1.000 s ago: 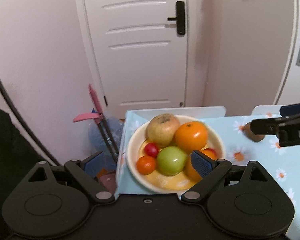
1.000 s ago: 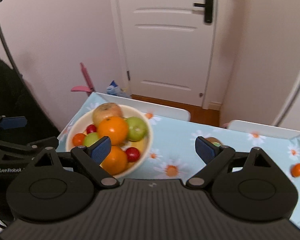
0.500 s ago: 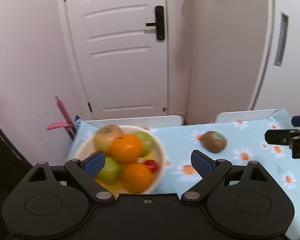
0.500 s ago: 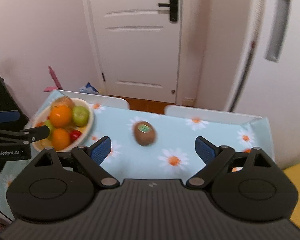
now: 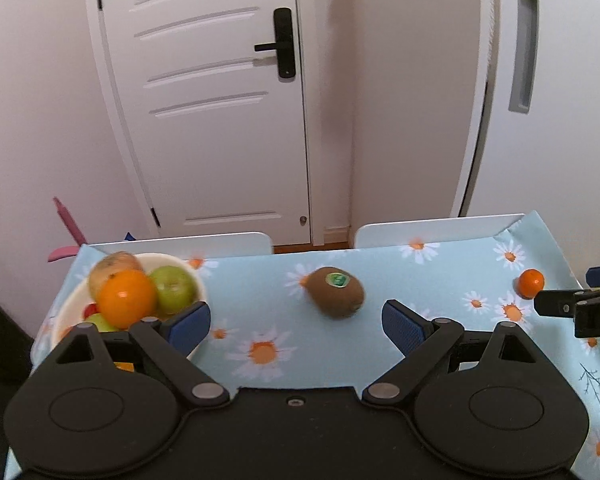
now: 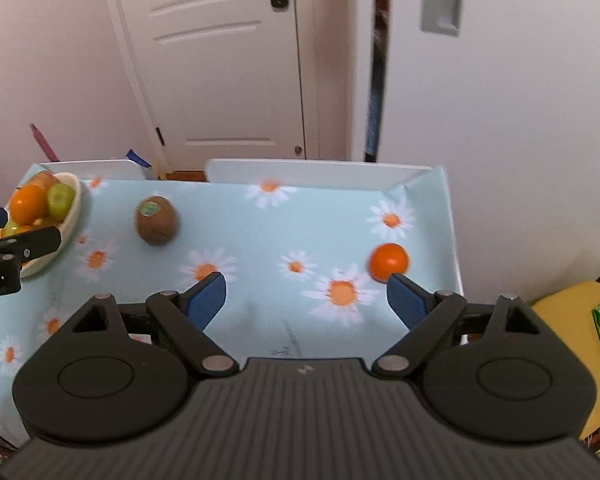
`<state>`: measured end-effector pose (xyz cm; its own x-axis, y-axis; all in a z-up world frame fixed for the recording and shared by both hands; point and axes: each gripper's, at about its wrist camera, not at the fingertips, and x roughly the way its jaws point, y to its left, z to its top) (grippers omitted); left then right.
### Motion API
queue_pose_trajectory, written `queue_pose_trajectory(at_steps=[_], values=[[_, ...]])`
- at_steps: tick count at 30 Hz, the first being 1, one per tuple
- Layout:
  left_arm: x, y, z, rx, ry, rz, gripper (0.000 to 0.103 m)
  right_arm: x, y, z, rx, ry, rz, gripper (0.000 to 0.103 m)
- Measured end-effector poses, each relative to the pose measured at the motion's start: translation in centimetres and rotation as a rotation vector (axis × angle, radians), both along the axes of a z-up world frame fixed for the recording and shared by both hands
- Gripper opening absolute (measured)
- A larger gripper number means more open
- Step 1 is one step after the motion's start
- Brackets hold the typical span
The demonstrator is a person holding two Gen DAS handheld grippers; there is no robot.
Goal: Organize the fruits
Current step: 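Withdraw both open tools from the bowl toward the kiwi and last mandarin, then grasp the brown kiwi with the left tool while the right tool grasps the mandarin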
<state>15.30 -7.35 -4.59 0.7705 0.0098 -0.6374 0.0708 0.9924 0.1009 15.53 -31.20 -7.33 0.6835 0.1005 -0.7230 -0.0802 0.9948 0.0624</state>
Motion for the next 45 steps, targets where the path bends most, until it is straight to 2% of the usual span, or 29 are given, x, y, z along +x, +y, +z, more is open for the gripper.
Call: queue_pose_trajectory(at_steps=[9, 15, 24, 28, 32, 40, 45], values=[[3.8, -3.5, -3.6, 0.029, 0.003, 0.041, 0.095, 2.4, -2.9, -3.6, -0.034, -0.016, -0.018, 0.102], [6.7, -4.7, -6.2, 0.053, 0.014, 0.070, 0.092, 4.1, -3.7, -5.4, -0.013, -0.017, -0.023, 0.093], [10.2, -5.1, -9.6, 0.058, 0.054, 0.116, 0.075, 5.4, -4.0, -7.1, -0.010, -0.005, -0.033, 0.082], [10.8, -5.4, -10.4, 0.071, 0.060, 0.113, 0.073, 5.5, -4.0, -7.6, -0.013, -0.001, -0.047, 0.081], [10.9, -5.3, -10.6, 0.080, 0.057, 0.116, 0.059, 5.7, -4.1, -7.9, -0.018, -0.001, -0.056, 0.078], [10.2, -5.0, -10.4, 0.077, 0.071, 0.084, 0.056, 6.1, -4.0, -8.1, -0.036, -0.005, -0.071, 0.070], [9.2, -5.0, -10.3, 0.071, 0.080, 0.074, 0.056, 6.3, -4.1, -8.0, -0.042, -0.013, -0.079, 0.069]])
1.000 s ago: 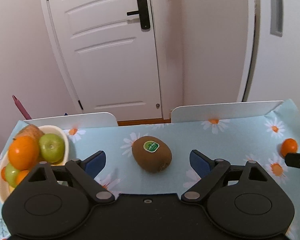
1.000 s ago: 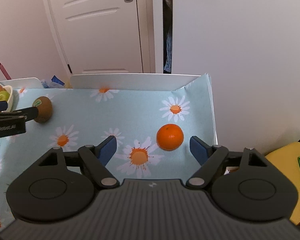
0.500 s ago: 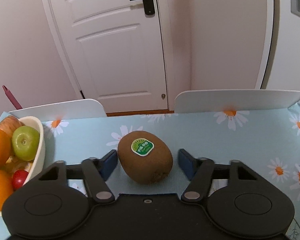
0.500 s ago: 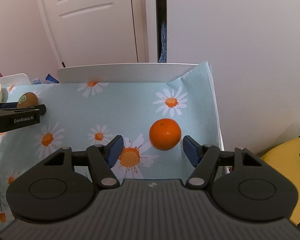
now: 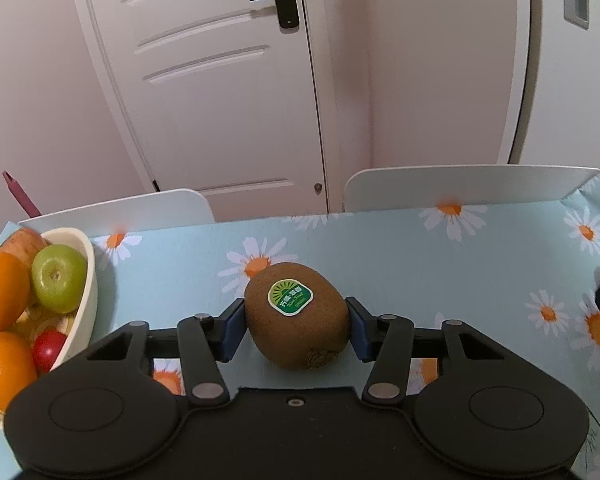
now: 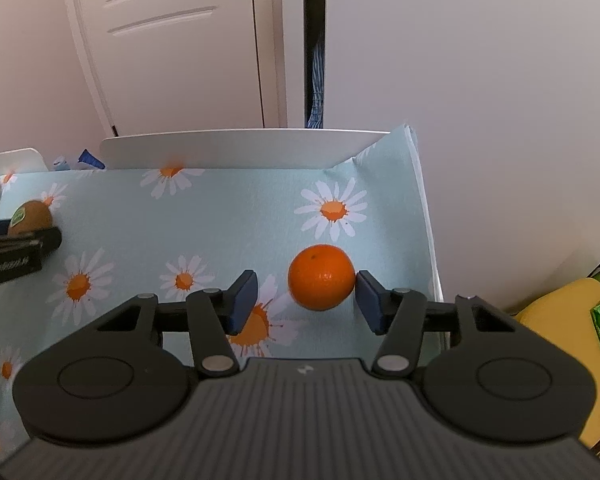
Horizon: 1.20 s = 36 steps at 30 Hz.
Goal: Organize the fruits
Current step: 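Grasp the brown kiwi with the left tool while the right tool grasps the mandarin, then carry the kiwi and mandarin to the cream bowl and release them inside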
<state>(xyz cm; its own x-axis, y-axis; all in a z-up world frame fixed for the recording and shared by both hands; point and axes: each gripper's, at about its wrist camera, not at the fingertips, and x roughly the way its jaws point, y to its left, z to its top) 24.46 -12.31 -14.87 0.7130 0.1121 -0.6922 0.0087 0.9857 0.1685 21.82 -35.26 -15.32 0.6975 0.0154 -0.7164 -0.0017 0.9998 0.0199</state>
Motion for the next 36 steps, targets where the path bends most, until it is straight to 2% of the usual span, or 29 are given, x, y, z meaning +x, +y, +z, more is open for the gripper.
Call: queue_pose_trajectory(at_steps=[3, 5, 7, 15, 21, 28, 36], values=[[-0.7, 0.1, 0.1, -0.003, 0.005, -0.007, 0.056, 0.3, -0.1, 0.0, -0.008, -0.004, -0.008, 0.066], [-1.2, 0.1, 0.1, -0.004, 0.009, -0.011, 0.056, 0.4, -0.1, -0.1, -0.011, -0.001, -0.010, 0.055], [-1.7, 0.2, 0.2, -0.008, 0.014, -0.014, 0.056, 0.5, -0.2, -0.1, -0.030, -0.008, -0.013, 0.051], [-3.6, 0.9, 1.4, -0.033, 0.006, 0.001, 0.055, -0.1, 0.3, 0.9, -0.017, -0.025, 0.012, 0.051], [-5.6, 1.9, 3.6, -0.059, -0.021, 0.027, 0.055, -0.9, 2.4, 2.8, -0.003, -0.050, 0.072, 0.051], [-8.7, 4.2, 7.2, -0.064, -0.060, 0.054, 0.055, -2.5, 7.1, 6.5, 0.037, -0.093, 0.165, 0.051], [-11.3, 9.4, 10.5, -0.049, -0.108, 0.085, 0.055, -4.2, 13.5, 9.6, 0.091, -0.118, 0.229, 0.051]])
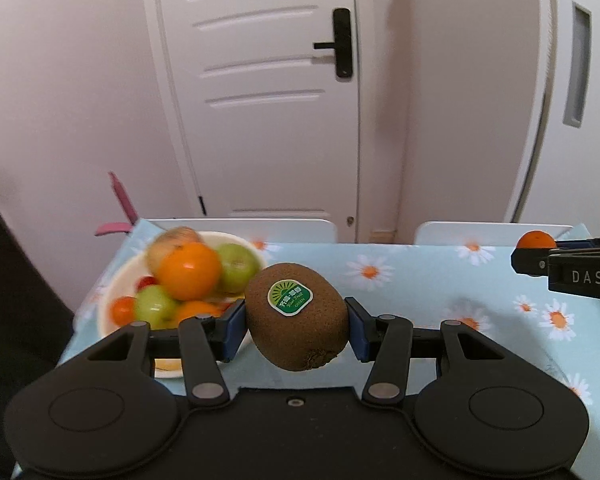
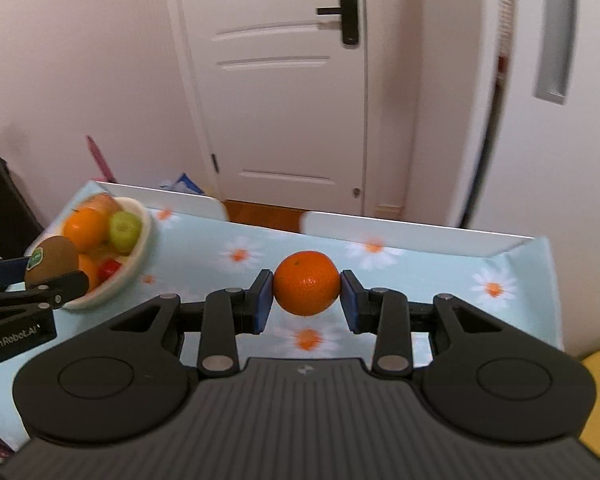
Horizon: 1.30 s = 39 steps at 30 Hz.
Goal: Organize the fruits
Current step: 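Carry the kiwi and mandarin to the cream bowl and release them inside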
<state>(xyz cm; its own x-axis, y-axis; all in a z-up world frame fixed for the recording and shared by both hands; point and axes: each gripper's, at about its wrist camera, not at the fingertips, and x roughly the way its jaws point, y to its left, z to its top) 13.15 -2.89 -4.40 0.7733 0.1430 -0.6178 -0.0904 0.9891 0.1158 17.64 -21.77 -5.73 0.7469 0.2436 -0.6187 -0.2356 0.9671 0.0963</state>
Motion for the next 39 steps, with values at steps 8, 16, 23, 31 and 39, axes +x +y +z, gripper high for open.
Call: queue_pose_trajectory(at_steps=[8, 16, 23, 31, 39], values=[[-1.0, 6.3, 1.3, -0.003, -0.016, 0.021, 0.055, -0.8, 7.0, 1.1, 0.022, 0.019, 0.017, 0.051], [-0.7, 12.3, 0.6, 0.001, -0.015, 0.037, 0.055, -1.1, 13.0, 0.5, 0.018, 0.038, 0.023, 0.051], [1.0, 16.6, -0.4, 0.004, -0.006, 0.019, 0.055, -0.7, 16.9, -0.9, 0.018, 0.063, -0.001, 0.051], [4.4, 19.8, -2.0, -0.002, 0.017, -0.030, 0.055, 0.5, 19.7, -2.1, 0.016, 0.075, -0.039, 0.051], [8.0, 21.0, -4.2, -0.006, 0.057, -0.091, 0.055, 2.3, 20.5, -3.3, 0.016, 0.088, -0.085, 0.051]])
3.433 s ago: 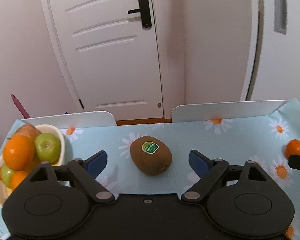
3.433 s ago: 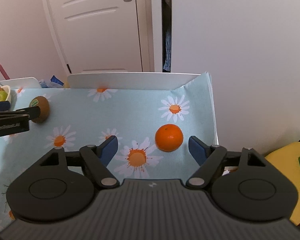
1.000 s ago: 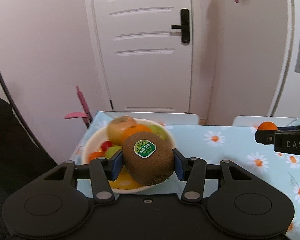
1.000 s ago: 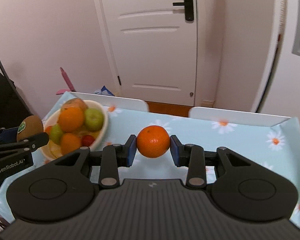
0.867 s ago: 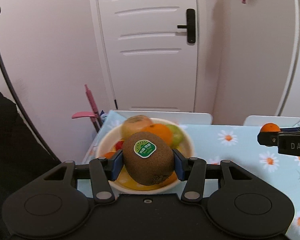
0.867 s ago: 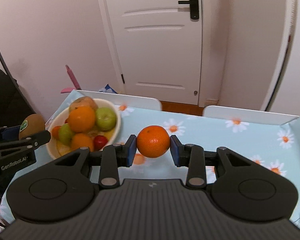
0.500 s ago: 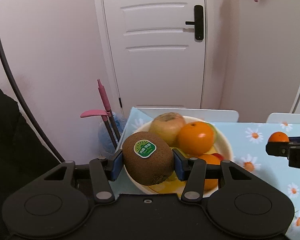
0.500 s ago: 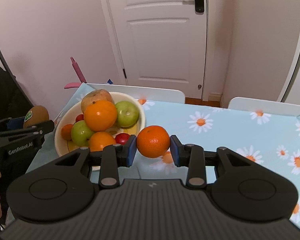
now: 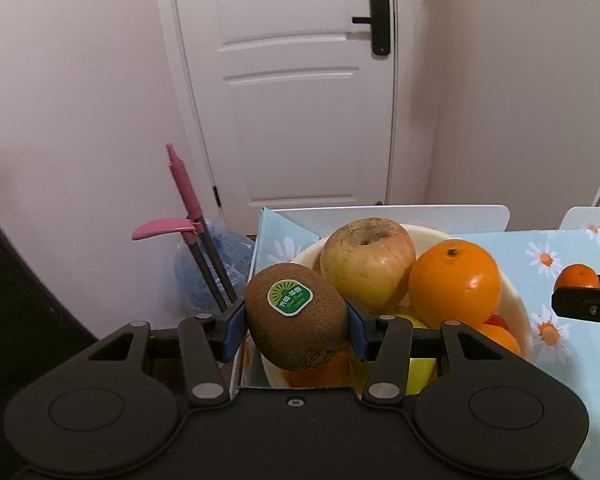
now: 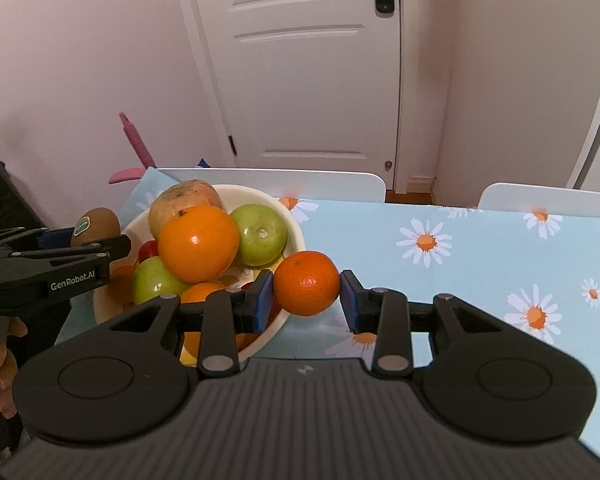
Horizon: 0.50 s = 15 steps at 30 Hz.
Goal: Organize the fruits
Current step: 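Carry the kiwi and mandarin to the cream bowl and release them inside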
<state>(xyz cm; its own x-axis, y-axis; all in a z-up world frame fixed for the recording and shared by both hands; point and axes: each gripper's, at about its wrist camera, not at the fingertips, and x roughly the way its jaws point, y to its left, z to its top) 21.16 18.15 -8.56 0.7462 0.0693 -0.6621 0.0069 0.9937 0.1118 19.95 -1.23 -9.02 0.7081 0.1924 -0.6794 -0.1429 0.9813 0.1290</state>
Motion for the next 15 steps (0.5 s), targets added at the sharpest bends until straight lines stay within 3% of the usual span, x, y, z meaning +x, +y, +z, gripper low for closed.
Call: queue_pose_trajectory(at_steps=[7, 8, 11, 15], values=[[1.1, 0.4, -0.4, -0.004, 0.021, -0.029, 0.056, 0.7, 0.1, -0.3, -0.013, 0.014, -0.014, 0.051], [1.1, 0.4, -0.4, -0.010, 0.022, -0.031, 0.059, 0.8, 0.2, -0.2, -0.017, 0.014, -0.015, 0.051], [0.6, 0.5, 0.3, -0.010, -0.012, -0.037, 0.097, 0.8, 0.0, 0.1, -0.019, 0.017, -0.016, 0.051], [-0.2, 0.3, 1.2, 0.002, -0.028, -0.032, 0.098, 0.9, -0.1, 0.7, -0.026, 0.016, 0.001, 0.051]])
